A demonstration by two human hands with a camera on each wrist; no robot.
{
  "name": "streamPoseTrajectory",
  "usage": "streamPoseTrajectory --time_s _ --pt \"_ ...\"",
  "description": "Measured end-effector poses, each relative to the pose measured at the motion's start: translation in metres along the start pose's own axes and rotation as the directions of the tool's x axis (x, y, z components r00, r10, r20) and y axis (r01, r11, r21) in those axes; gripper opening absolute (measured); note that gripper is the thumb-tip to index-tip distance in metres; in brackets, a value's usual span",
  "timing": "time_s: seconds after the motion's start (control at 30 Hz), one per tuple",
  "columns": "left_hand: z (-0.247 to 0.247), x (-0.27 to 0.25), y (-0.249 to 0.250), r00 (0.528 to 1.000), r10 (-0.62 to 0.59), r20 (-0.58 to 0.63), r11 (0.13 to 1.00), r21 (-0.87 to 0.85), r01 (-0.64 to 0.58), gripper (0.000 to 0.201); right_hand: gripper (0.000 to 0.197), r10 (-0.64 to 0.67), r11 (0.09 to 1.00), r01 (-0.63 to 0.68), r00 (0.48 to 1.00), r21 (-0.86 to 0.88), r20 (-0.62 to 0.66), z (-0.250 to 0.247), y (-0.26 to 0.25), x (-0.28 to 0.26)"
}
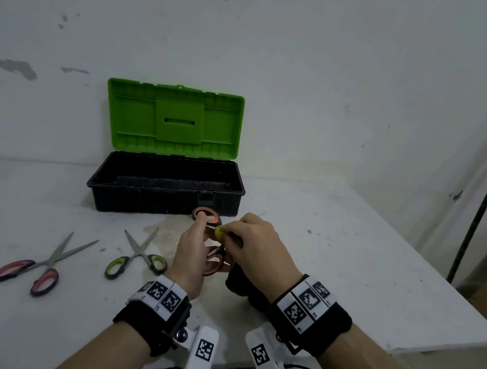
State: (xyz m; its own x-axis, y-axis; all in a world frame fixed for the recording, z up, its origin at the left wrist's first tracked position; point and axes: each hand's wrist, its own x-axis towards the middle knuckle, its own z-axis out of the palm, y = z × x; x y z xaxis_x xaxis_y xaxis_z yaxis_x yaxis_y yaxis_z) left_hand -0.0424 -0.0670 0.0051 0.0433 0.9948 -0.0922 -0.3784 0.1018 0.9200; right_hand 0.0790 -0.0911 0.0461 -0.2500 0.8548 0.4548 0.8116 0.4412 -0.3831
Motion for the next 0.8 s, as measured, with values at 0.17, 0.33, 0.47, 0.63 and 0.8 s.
streamPoseTrajectory --time_s 0.17,0.33,0.47,0.63,0.8 --pt "0.002 -0.004 -0.005 0.997 0.079 -0.012 0.992 0.103 -0.078 0.052 0.017 -0.021 0.998 0.023 0.999 -0.061 0.036 -0.002 -0.003 -0.001" --pt "0.002 -0.003 -0.009 0.994 0.104 -0.026 0.993 0.051 -0.102 0.051 0.020 -0.017 0.995 0.025 0.997 -0.099 0.080 -0.002 -0.005 0.000" --pt "0.003 -0.004 -0.011 0.994 0.110 -0.007 0.991 0.072 -0.109 0.051 0.020 -0.027 0.992 0.037 0.996 -0.117 0.085 -0.003 -0.005 0.001" --pt "0.004 -0.005 -0.012 0.993 0.112 -0.022 0.992 0.068 -0.110 0.051 0.021 -0.025 0.989 0.039 0.995 -0.145 0.100 -0.001 -0.007 -0.003" --pt "0.005 -0.006 -0.012 0.994 0.109 -0.023 0.989 0.100 -0.106 0.050 0.021 -0.017 0.990 0.028 0.997 -0.141 0.080 -0.001 -0.009 -0.002"
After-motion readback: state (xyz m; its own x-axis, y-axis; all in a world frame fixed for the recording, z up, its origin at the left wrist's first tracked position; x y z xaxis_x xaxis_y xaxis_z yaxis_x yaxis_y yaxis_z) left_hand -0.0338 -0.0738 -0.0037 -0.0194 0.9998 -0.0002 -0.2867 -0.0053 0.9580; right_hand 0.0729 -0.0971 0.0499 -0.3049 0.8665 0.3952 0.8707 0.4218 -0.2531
